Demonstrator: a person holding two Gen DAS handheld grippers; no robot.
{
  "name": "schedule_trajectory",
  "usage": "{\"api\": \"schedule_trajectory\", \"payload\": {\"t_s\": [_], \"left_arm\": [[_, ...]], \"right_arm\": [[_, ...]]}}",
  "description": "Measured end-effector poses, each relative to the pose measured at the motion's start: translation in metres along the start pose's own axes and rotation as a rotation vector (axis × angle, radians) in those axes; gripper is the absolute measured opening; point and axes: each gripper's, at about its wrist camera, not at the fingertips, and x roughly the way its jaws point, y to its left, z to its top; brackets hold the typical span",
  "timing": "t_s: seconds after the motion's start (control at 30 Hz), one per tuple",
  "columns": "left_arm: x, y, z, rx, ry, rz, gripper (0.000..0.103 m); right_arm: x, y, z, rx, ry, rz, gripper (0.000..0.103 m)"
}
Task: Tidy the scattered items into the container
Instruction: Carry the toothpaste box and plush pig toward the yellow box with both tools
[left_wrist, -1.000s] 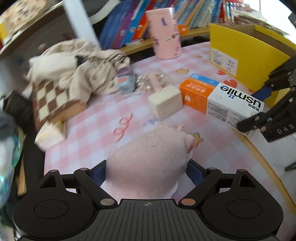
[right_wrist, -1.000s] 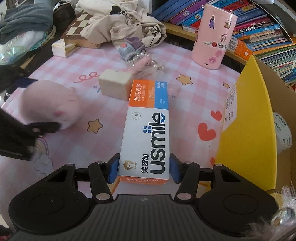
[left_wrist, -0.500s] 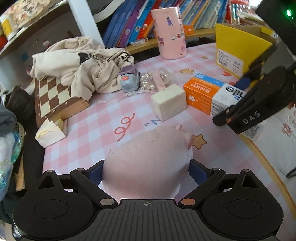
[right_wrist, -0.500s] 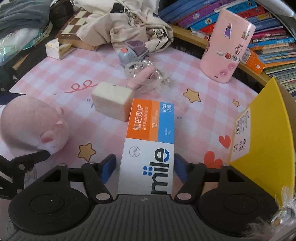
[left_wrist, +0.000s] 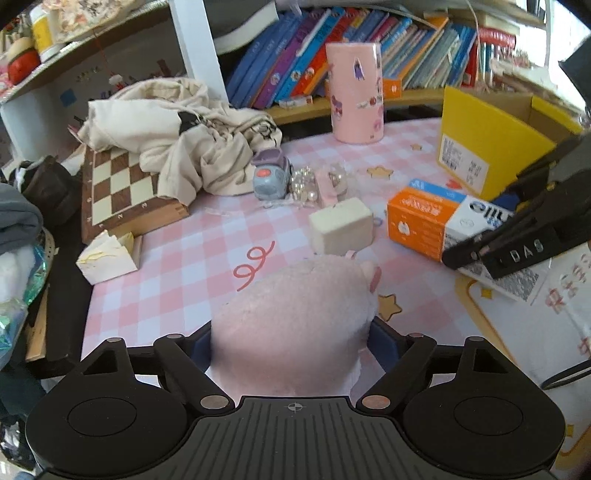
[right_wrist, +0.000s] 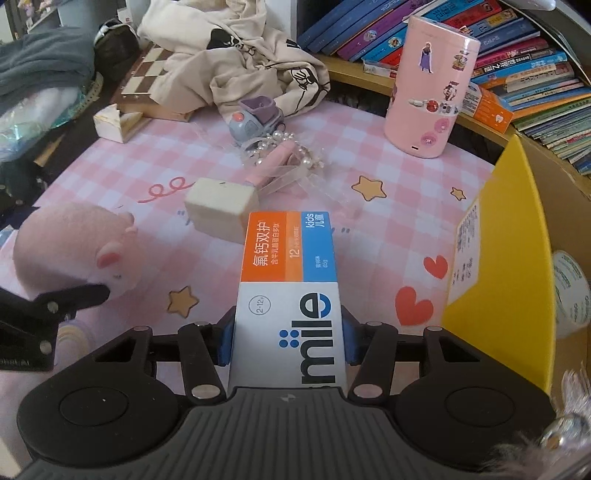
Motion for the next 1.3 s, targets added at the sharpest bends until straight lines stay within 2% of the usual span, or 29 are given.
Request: {"api": "schedule_trajectory", "payload": {"t_s": [0.27,0.63,0.9,1.3], "left_arm": [[-0.028,-0.009,0.000,0.012,-0.040,-0.045,0.084],[-0.066,-0.029,-0.022,0.012,-0.061,-0.132,0.084],[-0.086,-0.041,-0.041,0.006,-0.071,-0.182,0.084],[-0.106,-0.049,-0.052,-0.016,-0.098,-0.241,0.084]], "right_arm": [[-0.030,0.006,-0.020,-0.006,-0.004,0.024,0.050],[-0.065,0.017,-0.059,0.095,0.013,0.080,0.050],[-0.085,0.033,-0.080,0.098,0.008,0.070,0.050],[-0.105,0.043,-0.105,0.109,0.016,0.048,0.050]]}}
